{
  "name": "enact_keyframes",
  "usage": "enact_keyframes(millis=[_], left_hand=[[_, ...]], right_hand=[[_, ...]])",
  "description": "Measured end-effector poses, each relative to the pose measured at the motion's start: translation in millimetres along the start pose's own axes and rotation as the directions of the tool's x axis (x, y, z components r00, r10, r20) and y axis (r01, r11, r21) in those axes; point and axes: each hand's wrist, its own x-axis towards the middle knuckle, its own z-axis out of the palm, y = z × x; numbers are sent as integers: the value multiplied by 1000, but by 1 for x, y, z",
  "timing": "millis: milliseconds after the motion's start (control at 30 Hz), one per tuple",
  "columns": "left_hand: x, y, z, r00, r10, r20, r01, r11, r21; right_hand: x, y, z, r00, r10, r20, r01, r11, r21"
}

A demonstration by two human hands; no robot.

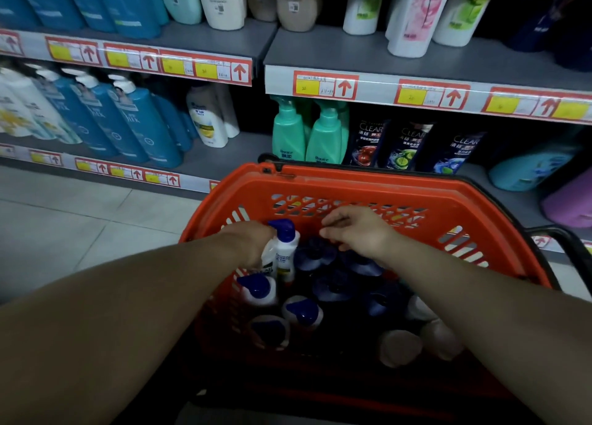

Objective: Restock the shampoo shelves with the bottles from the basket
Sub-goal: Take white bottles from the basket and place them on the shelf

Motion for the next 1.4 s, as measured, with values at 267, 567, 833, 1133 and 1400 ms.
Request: enact_keyframes(millis=[267,567,833,1133,1400], left_hand=[[-14,-3,-25,990,135,38,-137,990,41],[-88,-3,-135,948,274,-164,-305,930,-204],[-159,4,-217,879,236,-415,-453,686,-570],[-158,30,-197,856,116,-504,-501,429,-752],[-136,51,-164,892,156,-424,-451,336,-826]], right_hand=[[-6,-3,11,989,-113,96,136,949,-285],[-38,-55,16,944,-288,162,311,939,-144],[-70,-97,-4,922,-387,1,380,906,188],[-103,-117,-42,913,-399,-86,407,880,245],[-115,-125,-68,907,-382,-176,417,869,264]])
